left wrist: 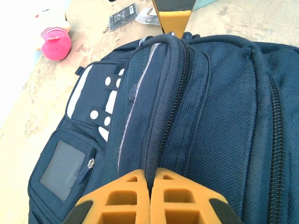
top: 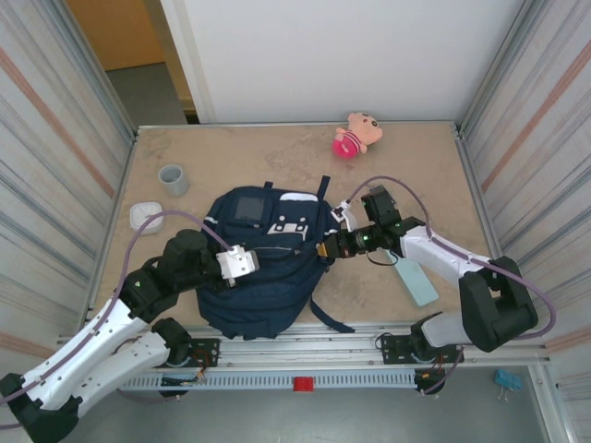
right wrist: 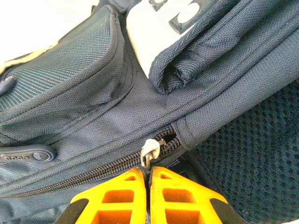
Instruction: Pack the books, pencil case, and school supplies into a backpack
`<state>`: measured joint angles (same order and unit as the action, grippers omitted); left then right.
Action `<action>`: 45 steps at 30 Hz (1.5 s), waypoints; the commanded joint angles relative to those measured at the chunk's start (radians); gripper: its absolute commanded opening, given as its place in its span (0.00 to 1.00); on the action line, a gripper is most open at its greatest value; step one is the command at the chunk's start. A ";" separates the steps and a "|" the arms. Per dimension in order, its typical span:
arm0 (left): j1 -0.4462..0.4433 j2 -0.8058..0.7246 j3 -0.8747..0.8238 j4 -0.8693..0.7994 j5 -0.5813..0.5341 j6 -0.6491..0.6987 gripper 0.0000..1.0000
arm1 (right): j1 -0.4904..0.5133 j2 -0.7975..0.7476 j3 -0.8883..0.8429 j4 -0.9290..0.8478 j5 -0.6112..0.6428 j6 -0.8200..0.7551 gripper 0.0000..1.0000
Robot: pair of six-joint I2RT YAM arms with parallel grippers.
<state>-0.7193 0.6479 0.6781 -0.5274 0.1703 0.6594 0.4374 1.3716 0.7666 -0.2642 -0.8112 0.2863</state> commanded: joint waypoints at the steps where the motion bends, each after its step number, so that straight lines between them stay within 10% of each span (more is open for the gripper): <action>1: 0.011 -0.012 0.021 0.043 -0.063 0.019 0.00 | -0.029 -0.012 0.040 -0.107 0.000 -0.041 0.00; 7: -0.015 0.049 0.018 0.087 -0.091 0.004 0.00 | 0.023 -0.029 0.075 -0.113 -0.170 0.109 0.00; 16: -0.234 0.219 -0.010 0.324 -0.547 -0.010 0.00 | 0.066 -0.107 0.065 -0.070 -0.208 0.315 0.00; 24: -0.276 0.342 -0.045 0.584 -0.699 -0.162 0.00 | 0.154 -0.156 0.028 0.008 -0.169 0.472 0.00; 28: -0.280 0.377 -0.061 0.658 -0.612 -0.198 0.00 | 0.219 -0.206 -0.007 0.090 -0.112 0.561 0.00; 32: -0.266 0.330 -0.100 0.678 -0.494 -0.167 0.00 | 0.183 -0.265 -0.009 -0.041 -0.025 0.482 0.37; 37: -0.190 0.196 -0.152 0.627 -0.194 -0.124 0.00 | -0.035 -0.332 -0.083 -0.024 -0.073 0.491 0.60; 45: -0.108 0.075 -0.190 0.590 -0.099 -0.139 0.00 | -0.041 -0.212 -0.102 0.200 -0.111 0.671 0.63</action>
<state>-0.8341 0.7666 0.4828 -0.0124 -0.0063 0.5266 0.3717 1.1419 0.6716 -0.1757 -0.8879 0.8677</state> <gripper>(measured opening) 0.050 0.629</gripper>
